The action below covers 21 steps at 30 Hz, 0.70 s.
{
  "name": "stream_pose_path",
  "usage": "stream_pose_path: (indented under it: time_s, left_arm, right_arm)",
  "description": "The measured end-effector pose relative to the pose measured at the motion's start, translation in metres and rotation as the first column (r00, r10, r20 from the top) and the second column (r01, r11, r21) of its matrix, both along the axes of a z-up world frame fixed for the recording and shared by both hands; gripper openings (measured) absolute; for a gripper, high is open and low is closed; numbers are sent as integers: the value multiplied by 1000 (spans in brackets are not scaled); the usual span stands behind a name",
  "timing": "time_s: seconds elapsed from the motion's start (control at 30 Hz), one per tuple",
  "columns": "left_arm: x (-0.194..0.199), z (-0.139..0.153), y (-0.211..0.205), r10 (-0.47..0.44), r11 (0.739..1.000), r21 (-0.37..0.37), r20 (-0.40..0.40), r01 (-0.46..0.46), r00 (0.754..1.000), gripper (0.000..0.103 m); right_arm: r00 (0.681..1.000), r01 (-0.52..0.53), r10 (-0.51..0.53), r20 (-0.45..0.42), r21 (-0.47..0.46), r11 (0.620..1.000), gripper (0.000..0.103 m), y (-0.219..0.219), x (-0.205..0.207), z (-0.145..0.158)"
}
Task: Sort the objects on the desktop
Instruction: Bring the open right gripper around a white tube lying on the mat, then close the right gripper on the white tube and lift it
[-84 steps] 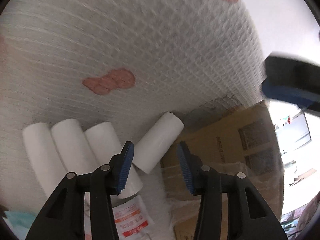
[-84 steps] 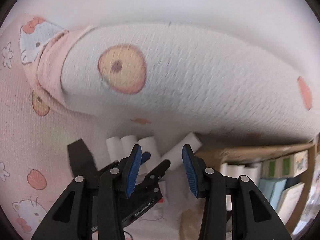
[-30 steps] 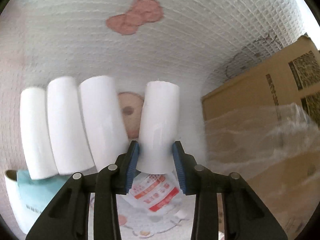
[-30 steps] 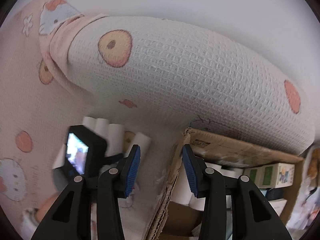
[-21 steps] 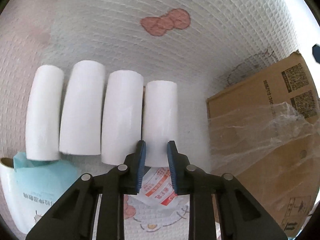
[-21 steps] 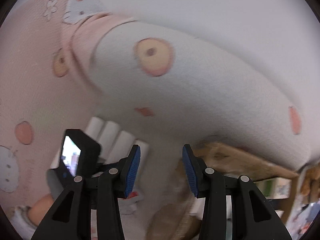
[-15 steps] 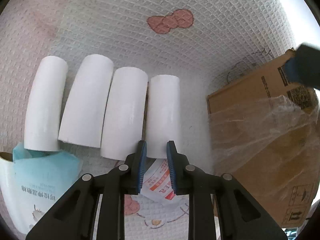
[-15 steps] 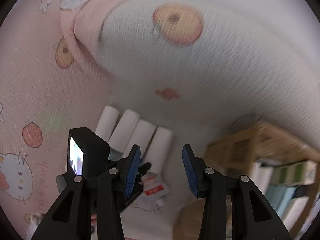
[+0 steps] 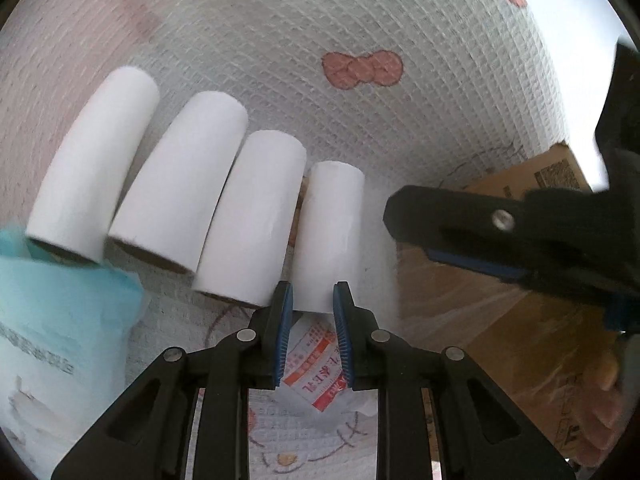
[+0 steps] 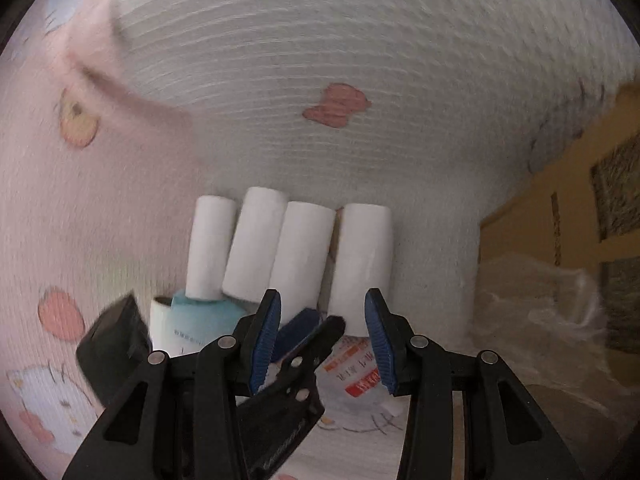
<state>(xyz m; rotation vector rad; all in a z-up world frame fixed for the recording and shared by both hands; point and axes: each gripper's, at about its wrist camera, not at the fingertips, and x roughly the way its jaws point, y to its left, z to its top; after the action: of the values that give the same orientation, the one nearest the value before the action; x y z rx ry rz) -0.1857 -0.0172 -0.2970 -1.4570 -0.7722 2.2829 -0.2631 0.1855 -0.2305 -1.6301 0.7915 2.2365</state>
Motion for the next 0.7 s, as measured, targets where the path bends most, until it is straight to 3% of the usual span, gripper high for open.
stream_pose_path:
  time_s: [0.07,0.3,0.53,0.7]
  left_arm:
    - [-13,-36,24,16,999,50,9,-17,1000,25]
    - [-17,-58,18,81,969,229,52,-91,995,25]
    - [-21,-62,26,124,960,251,31,-128,992,26]
    - [-26,-66,36,131,953,276,2,-126,991,32]
  right_arm:
    - [999,51,-51,6,-19,999,40,8,1,-7]
    - [998,65,-65,8,26,998,40,8,-3,-24]
    - [993,114,-113,-30,30,993,40,-8,2,-23]
    - [990,134,-133,-53,18,991,40,-3,9,-39]
